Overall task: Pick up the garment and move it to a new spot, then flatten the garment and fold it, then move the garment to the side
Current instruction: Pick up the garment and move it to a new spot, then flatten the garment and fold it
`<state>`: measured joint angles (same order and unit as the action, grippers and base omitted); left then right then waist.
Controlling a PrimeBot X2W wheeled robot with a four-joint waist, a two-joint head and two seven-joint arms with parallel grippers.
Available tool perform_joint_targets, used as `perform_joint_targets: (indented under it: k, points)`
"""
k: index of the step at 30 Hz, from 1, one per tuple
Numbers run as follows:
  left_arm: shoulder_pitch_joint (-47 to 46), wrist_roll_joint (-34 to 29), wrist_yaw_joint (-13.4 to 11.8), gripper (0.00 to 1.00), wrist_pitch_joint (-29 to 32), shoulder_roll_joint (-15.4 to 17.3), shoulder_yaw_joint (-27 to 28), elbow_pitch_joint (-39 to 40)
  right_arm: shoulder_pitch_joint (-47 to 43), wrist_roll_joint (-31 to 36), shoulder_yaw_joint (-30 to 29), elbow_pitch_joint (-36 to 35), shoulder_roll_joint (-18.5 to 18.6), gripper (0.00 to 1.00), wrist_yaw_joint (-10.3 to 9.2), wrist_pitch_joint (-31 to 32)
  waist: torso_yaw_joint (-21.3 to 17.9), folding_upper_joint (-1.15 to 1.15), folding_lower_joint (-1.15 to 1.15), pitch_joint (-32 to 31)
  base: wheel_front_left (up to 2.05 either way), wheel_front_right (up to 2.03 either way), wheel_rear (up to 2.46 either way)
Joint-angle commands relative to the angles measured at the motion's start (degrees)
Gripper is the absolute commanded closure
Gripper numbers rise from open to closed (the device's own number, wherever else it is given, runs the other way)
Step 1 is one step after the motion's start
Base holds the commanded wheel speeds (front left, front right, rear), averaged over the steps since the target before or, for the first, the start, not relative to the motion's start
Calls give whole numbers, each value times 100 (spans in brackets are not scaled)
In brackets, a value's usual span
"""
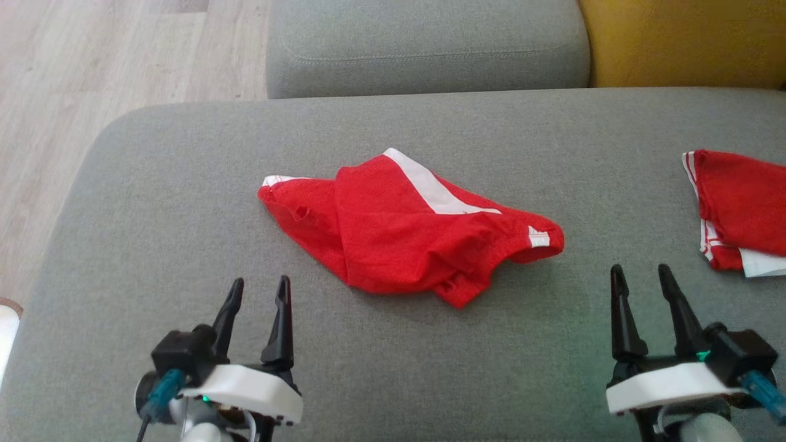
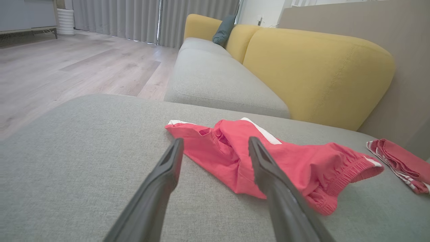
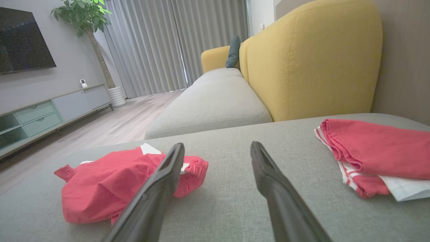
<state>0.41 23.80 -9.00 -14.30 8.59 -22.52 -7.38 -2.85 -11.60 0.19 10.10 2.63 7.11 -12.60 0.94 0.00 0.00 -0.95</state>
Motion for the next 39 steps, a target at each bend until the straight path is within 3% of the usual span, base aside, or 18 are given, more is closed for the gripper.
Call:
perform_joint_targets:
  k: [1,24,31,39]
  points:
    - [-212,-98,40,0,-69,-42,305,238,142,-11,184,-149,25,0,37,-57,1,0,0,12,0,0,0]
    - [-96,-543,407,0,-70,-389,783,43,206,-56,233,-46,25,0,37,-56,14,0,0,78,0,0,0]
    - [-173,-609,481,0,-70,-450,794,-11,497,-481,724,249,25,0,37,184,171,0,0,255,0,0,0]
    - [-345,-677,530,0,-70,-507,793,-27,1194,-1083,1457,1154,25,0,37,285,580,0,0,555,0,0,0]
